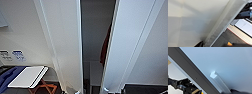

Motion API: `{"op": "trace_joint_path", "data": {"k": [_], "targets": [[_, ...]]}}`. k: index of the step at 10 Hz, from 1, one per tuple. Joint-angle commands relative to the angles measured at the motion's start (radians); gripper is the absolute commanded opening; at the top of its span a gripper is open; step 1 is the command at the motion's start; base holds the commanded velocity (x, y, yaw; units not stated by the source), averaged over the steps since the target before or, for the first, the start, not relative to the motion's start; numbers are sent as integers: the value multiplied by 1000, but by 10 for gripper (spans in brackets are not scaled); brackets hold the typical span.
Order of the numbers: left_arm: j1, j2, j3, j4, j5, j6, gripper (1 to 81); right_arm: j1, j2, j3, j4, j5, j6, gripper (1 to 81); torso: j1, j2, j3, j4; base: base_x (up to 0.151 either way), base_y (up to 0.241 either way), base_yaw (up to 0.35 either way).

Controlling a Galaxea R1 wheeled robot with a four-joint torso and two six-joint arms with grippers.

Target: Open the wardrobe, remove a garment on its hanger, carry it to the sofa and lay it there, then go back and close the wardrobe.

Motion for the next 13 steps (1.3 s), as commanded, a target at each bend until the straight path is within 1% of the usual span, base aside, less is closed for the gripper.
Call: {"op": "trace_joint_path", "data": {"k": [1,3,6,9,13], "targets": [[-24,-4,221,-43,33,-10,811,5,15,160,-25,-243,51,811,0,0,0,0,0,0,0],[-22,-38,252,-43,29,-10,811,0,-14,180,-27,-240,51,811,0,0,0,0,0,0,0],[-21,-58,269,-43,26,-10,811,-15,-43,202,-27,-234,51,811,0,0,0,0,0,0,0],[-6,-98,295,-43,26,-9,811,-41,-77,212,-44,-223,51,811,0,0,0,0,0,0,0],[25,-148,316,-43,-5,3,811,-67,-111,222,-52,-192,51,811,0,0,0,0,0,0,0]]}}
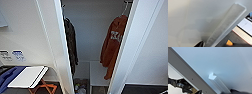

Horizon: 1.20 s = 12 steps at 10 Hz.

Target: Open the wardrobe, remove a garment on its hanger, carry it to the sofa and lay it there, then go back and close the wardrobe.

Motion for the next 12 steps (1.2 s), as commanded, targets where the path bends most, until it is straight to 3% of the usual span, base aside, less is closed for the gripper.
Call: {"op": "trace_joint_path", "data": {"k": [1,12], "targets": [[-29,-2,211,-42,12,-9,811,7,1,128,-15,-224,51,811,0,0,0,0,0,0,0],[-11,-19,208,-42,-3,-9,811,-13,-19,134,-17,-200,50,811,0,0,0,0,0,0,0]]}}
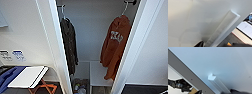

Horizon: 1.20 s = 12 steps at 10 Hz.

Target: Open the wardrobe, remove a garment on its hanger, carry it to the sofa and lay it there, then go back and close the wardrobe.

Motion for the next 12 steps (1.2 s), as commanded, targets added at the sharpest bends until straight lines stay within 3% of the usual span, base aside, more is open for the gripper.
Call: {"op": "trace_joint_path", "data": {"k": [1,4,12], "targets": [[-34,17,184,-40,52,-15,811,14,16,109,-15,-225,50,811,0,0,0,0,0,0,0],[-34,17,184,-40,52,-15,811,16,18,109,-17,-225,50,811,0,0,0,0,0,0,0],[-32,19,184,-40,52,-15,811,13,21,106,-15,-225,50,811,2,1,0,0,-74,0,0]]}}
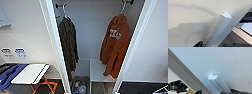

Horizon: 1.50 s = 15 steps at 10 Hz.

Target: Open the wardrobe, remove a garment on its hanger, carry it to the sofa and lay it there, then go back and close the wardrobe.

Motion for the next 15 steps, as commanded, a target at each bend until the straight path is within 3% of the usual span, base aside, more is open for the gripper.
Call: {"op": "trace_joint_path", "data": {"k": [1,3,5,7,12,15], "targets": [[13,39,203,-32,91,-32,811,-11,39,138,-26,-286,61,811,0,0,0,0,-87,0,0],[35,45,198,-29,87,-30,811,-19,36,135,-26,-284,61,811,0,0,0,0,-40,0,0],[72,47,200,15,31,-30,811,-33,21,135,-26,-272,61,811,0,0,0,0,0,0,0],[85,30,210,18,28,-29,811,-51,-10,142,-26,-231,58,811,1,0,0,0,0,0,0],[118,-59,255,40,-6,-27,811,-73,-67,158,-26,-192,58,811,1,0,0,0,0,0,0],[119,-59,259,41,-20,-25,811,-73,-73,164,-26,-189,58,811,0,0,0,0,0,0,0]]}}
